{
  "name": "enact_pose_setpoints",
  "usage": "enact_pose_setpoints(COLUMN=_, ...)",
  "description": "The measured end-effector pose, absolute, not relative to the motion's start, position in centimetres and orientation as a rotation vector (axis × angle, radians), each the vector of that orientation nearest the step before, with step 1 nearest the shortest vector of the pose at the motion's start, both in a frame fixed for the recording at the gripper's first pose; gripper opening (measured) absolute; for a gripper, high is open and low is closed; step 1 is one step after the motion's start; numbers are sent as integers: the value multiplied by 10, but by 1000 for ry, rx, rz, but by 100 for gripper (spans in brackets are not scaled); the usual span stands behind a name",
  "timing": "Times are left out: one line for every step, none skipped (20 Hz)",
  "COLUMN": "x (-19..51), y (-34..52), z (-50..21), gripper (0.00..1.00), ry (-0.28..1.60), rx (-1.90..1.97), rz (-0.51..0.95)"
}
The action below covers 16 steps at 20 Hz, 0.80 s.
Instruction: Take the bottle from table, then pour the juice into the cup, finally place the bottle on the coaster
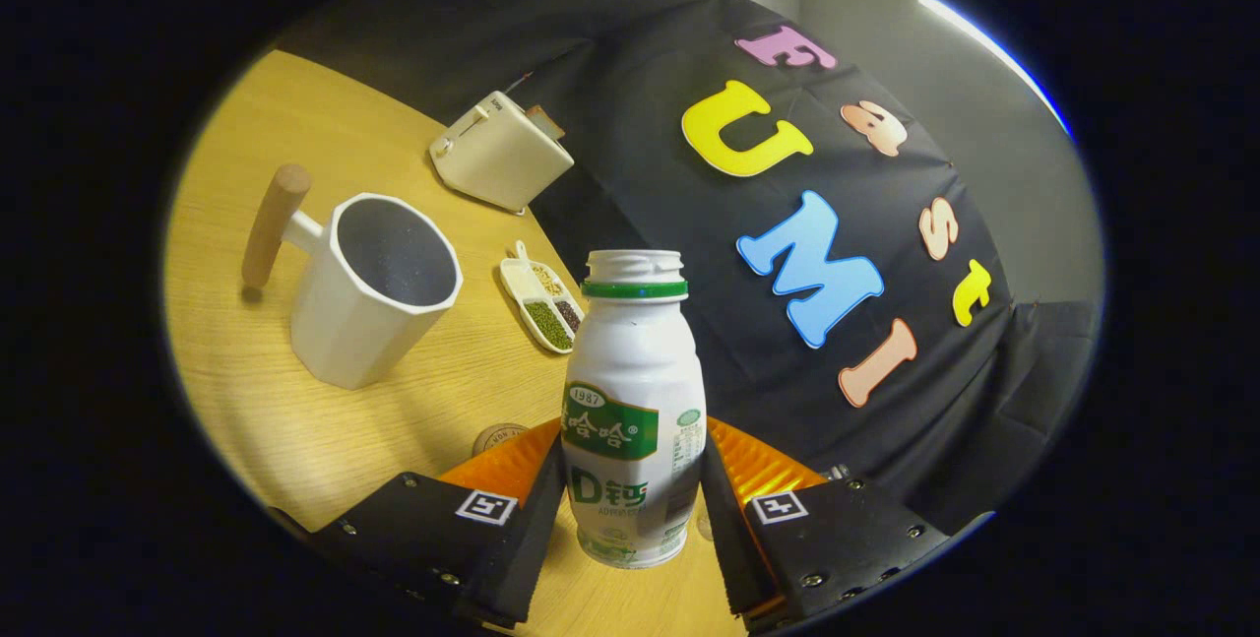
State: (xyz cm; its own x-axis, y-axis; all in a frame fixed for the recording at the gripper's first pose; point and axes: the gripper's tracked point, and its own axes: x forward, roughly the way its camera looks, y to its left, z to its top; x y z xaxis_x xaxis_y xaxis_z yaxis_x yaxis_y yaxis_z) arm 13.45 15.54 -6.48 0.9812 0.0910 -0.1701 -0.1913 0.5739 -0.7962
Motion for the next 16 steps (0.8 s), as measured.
enact_pose_setpoints(x=135, y=154, z=-63, gripper=72, ry=112, rx=-913, rz=166)
enact_pose_setpoints(x=136, y=155, z=-63, gripper=72, ry=109, rx=-876, rz=167)
enact_pose_setpoints(x=138, y=155, z=-63, gripper=72, ry=107, rx=-838, rz=172)
enact_pose_setpoints(x=139, y=155, z=-63, gripper=72, ry=105, rx=-795, rz=178)
enact_pose_setpoints(x=141, y=155, z=-64, gripper=71, ry=105, rx=-754, rz=182)
enact_pose_setpoints(x=142, y=155, z=-64, gripper=71, ry=100, rx=-713, rz=186)
enact_pose_setpoints(x=143, y=155, z=-62, gripper=71, ry=93, rx=-674, rz=187)
enact_pose_setpoints(x=146, y=154, z=-60, gripper=72, ry=86, rx=-638, rz=187)
enact_pose_setpoints(x=147, y=154, z=-61, gripper=72, ry=85, rx=-608, rz=191)
enact_pose_setpoints(x=149, y=153, z=-60, gripper=71, ry=82, rx=-579, rz=188)
enact_pose_setpoints(x=149, y=152, z=-60, gripper=72, ry=84, rx=-548, rz=190)
enact_pose_setpoints(x=151, y=153, z=-61, gripper=71, ry=85, rx=-511, rz=195)
enact_pose_setpoints(x=153, y=153, z=-62, gripper=71, ry=85, rx=-469, rz=201)
enact_pose_setpoints(x=153, y=152, z=-63, gripper=72, ry=87, rx=-422, rz=208)
enact_pose_setpoints(x=153, y=154, z=-63, gripper=72, ry=83, rx=-367, rz=219)
enact_pose_setpoints(x=155, y=156, z=-60, gripper=71, ry=78, rx=-316, rz=234)
